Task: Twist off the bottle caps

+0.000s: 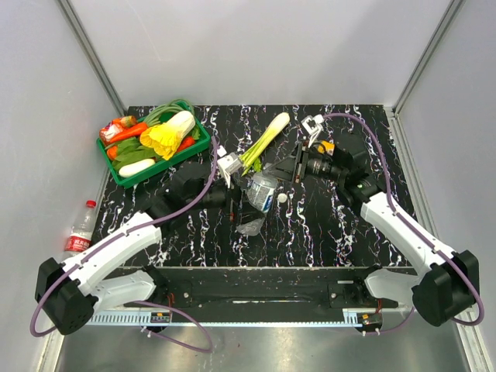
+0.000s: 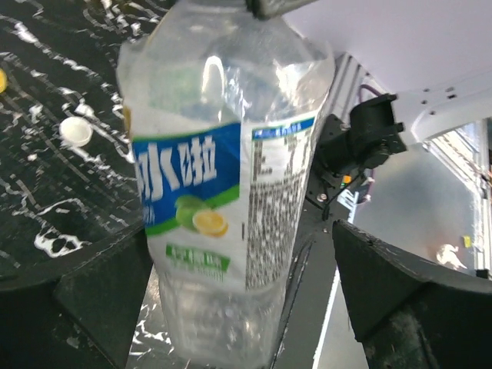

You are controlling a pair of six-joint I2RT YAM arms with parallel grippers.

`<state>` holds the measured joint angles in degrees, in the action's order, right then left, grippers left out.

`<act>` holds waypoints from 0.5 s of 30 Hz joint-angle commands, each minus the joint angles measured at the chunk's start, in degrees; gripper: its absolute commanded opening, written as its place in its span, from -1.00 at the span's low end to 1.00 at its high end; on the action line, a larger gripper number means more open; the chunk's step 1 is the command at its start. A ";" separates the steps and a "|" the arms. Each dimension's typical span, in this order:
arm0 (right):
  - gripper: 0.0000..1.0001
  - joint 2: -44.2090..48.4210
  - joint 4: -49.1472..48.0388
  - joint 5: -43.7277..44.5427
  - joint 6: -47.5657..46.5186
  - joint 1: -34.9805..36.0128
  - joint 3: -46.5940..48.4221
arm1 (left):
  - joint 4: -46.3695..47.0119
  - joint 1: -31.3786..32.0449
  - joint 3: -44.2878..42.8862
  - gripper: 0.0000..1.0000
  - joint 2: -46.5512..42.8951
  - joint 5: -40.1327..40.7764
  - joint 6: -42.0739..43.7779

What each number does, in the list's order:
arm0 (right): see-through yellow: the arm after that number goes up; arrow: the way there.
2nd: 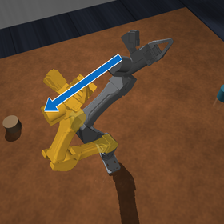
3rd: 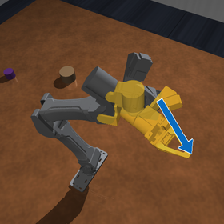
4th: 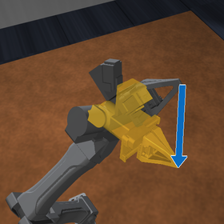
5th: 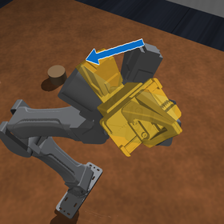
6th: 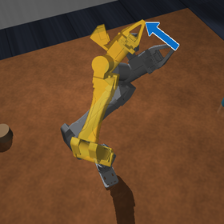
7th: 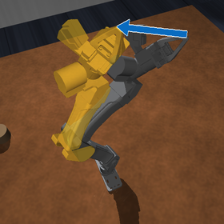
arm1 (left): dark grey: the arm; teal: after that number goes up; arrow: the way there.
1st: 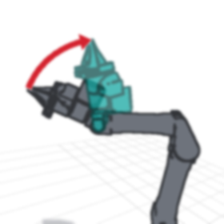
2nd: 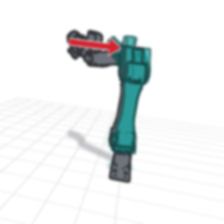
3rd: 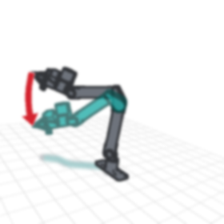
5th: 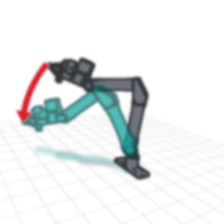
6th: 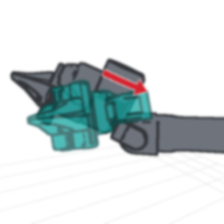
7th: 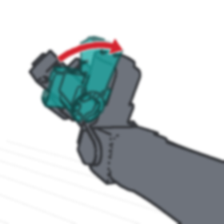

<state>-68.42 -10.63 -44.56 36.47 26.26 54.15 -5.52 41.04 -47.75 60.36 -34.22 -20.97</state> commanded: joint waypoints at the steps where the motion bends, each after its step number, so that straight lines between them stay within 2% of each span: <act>1: -1.00 2.42 7.37 9.46 -12.10 0.28 3.59 | -1.33 0.10 -2.00 0.98 -2.17 7.74 1.90; 4: -1.00 2.24 8.78 14.48 -16.33 0.28 3.42 | -3.61 0.01 -2.52 0.98 -3.22 12.84 2.87; 8: -1.00 0.49 7.39 20.72 -19.33 0.37 2.28 | -7.04 0.01 -2.97 0.98 -6.30 23.82 3.65; 11: -1.00 -1.62 2.57 23.71 -19.42 0.28 1.31 | -8.54 0.10 -2.97 0.98 -9.19 29.19 4.45; 15: -1.00 -5.04 -4.56 29.86 -18.54 0.63 0.51 | -9.77 0.10 -2.97 0.98 -12.10 31.93 5.68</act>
<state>-70.70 -6.00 -23.51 19.49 26.48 54.89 -14.83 41.04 -47.97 51.37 -9.67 -17.50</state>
